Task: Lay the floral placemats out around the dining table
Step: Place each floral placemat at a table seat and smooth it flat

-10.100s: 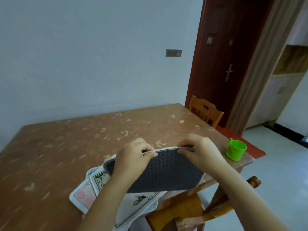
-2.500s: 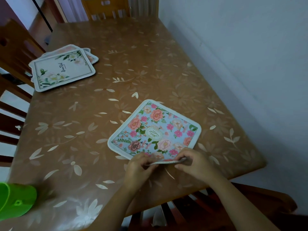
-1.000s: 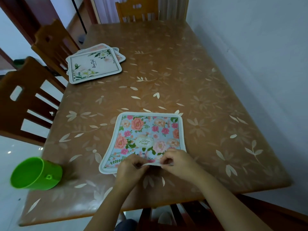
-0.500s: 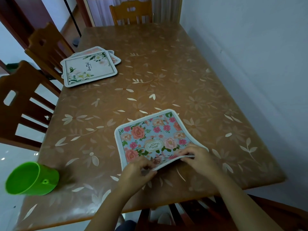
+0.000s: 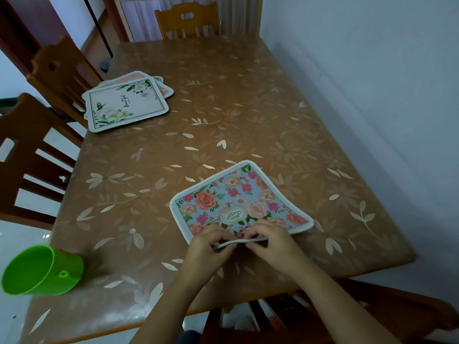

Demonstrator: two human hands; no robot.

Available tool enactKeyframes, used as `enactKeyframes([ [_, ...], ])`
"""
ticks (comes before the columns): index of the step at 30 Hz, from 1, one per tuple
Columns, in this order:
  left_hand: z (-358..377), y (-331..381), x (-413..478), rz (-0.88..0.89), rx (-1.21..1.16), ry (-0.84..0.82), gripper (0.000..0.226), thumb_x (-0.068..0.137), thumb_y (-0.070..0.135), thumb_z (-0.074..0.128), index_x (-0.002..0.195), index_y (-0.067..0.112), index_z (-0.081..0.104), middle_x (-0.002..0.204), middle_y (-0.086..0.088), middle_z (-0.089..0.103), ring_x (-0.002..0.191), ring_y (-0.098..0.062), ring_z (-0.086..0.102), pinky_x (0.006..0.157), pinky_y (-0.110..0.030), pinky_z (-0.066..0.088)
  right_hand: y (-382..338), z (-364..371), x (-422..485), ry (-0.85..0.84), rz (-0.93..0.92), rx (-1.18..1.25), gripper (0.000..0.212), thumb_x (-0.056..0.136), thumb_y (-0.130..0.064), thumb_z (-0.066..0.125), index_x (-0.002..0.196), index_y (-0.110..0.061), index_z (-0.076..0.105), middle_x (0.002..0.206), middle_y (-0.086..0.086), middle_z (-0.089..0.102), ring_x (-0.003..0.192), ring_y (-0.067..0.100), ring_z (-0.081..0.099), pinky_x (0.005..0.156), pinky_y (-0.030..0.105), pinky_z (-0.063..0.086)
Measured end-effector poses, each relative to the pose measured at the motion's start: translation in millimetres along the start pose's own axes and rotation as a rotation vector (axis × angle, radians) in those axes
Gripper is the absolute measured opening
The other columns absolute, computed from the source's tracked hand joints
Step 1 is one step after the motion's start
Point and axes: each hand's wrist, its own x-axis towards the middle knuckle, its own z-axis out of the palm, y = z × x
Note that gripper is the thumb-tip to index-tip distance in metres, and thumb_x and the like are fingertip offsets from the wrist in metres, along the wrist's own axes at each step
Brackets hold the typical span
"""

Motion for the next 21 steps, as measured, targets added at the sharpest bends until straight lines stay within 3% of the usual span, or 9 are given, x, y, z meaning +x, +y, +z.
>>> enactKeyframes([
  [4,4,4,6,-0.004,-0.019,-0.015,0.034,0.073,0.004,0.073,0.071,0.036,0.06,0.07,0.011,0.057,0.073,-0.003,0.054,0.061,-0.012,0.042,-2,2,1,0.048,0.028,0.07,0.007,0.079,-0.013,0.067,0.083,-0.019,0.065,0.084,-0.007,0.059,0.081,-0.003,0.05,0.074,0.004,0.036],
  [6,2,4,8,-0.015,-0.028,-0.025,0.038,0.072,0.005,0.073,0.071,0.04,0.058,0.071,0.012,0.058,0.073,-0.004,0.055,0.061,-0.011,0.041,3,-5,0,0.059,0.069,0.084,0.009,0.079,-0.012,0.067,0.084,-0.018,0.066,0.085,-0.007,0.06,0.084,0.001,0.052,0.074,0.008,0.039],
  [9,-1,1,8,-0.024,-0.029,-0.037,0.036,0.072,0.004,0.073,0.073,0.037,0.06,0.075,0.008,0.062,0.074,-0.003,0.055,0.062,-0.008,0.039,12,-18,-6,0.086,0.114,0.098,0.009,0.078,-0.008,0.068,0.084,-0.015,0.066,0.083,-0.009,0.058,0.085,0.007,0.055,0.072,0.01,0.042],
  [14,0,-5,8,-0.053,-0.056,-0.057,0.028,0.073,0.002,0.072,0.073,0.03,0.065,0.076,0.007,0.063,0.075,-0.004,0.056,0.063,-0.008,0.04,30,-43,-18,0.19,0.163,0.099,0.015,0.075,-0.005,0.07,0.079,-0.019,0.065,0.083,-0.013,0.06,0.083,-0.003,0.055,0.069,-0.001,0.038],
  [17,9,-3,9,-0.051,-0.056,-0.062,0.023,0.073,0.005,0.073,0.072,0.027,0.067,0.073,0.003,0.066,0.073,-0.005,0.056,0.062,-0.009,0.041,38,-52,-24,0.191,0.18,0.055,0.016,0.075,-0.004,0.07,0.079,-0.019,0.065,0.093,-0.005,0.064,0.1,0.008,0.056,0.087,0.016,0.043],
  [19,18,0,12,-0.022,-0.041,-0.063,0.028,0.073,0.005,0.072,0.069,0.032,0.064,0.072,0.005,0.065,0.073,-0.005,0.056,0.061,-0.008,0.04,36,-55,-29,0.172,0.163,0.031,0.019,0.075,-0.006,0.07,0.078,-0.024,0.063,0.098,-0.003,0.065,0.103,0.009,0.055,0.09,0.027,0.046],
  [21,28,5,14,0.018,-0.011,-0.063,0.027,0.073,0.005,0.072,0.07,0.03,0.064,0.072,0.009,0.061,0.074,-0.002,0.055,0.061,-0.007,0.04,30,-56,-35,0.147,0.122,0.017,0.024,0.074,-0.013,0.071,0.078,-0.035,0.06,0.092,-0.014,0.063,0.093,-0.001,0.056,0.08,0.02,0.047],
])
